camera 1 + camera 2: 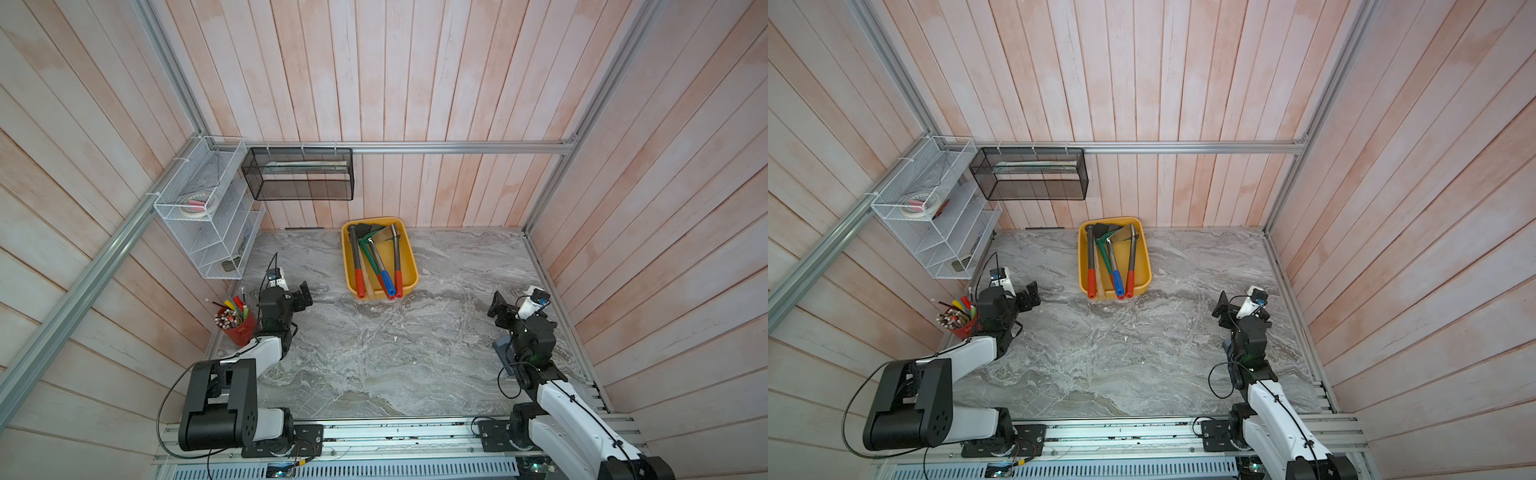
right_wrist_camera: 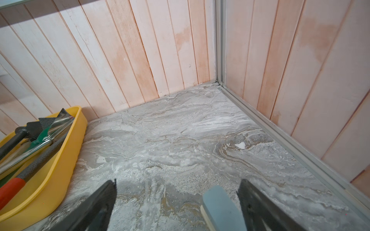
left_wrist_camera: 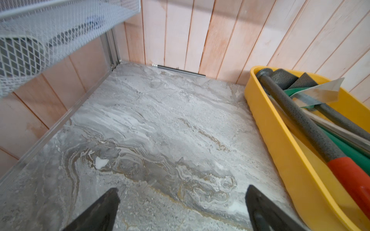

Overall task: Put the small hoe into the storage box
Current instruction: Reset both arms

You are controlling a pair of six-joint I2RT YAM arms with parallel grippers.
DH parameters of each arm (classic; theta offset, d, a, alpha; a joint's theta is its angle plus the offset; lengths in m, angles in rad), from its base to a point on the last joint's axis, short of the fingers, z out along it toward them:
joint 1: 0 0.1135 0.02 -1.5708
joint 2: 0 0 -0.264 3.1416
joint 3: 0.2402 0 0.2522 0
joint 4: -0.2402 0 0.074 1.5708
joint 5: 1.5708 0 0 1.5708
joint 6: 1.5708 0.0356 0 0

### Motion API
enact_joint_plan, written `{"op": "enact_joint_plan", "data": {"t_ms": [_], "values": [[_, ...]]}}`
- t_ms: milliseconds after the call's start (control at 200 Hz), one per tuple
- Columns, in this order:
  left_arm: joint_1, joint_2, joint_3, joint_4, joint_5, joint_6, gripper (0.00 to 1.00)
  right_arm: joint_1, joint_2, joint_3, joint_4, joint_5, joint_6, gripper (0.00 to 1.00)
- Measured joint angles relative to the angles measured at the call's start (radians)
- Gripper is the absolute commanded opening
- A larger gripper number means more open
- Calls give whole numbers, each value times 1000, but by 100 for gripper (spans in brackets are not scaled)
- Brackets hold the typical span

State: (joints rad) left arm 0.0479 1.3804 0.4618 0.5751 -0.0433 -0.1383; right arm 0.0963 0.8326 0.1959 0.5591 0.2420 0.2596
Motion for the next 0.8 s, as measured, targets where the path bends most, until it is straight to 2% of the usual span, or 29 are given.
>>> {"op": "enact_joint_plan", "data": {"t_ms": [395,635,800], "values": [[24,37,-127,279,-5,18,100,0,132,-144,355,105,-128,98],[28,85,-164,427,34,27,100,0,189,-183,515,112,-188,98],[29,129,-218,552,62,34,100,0,298,-186,658,98,-219,98]]}}
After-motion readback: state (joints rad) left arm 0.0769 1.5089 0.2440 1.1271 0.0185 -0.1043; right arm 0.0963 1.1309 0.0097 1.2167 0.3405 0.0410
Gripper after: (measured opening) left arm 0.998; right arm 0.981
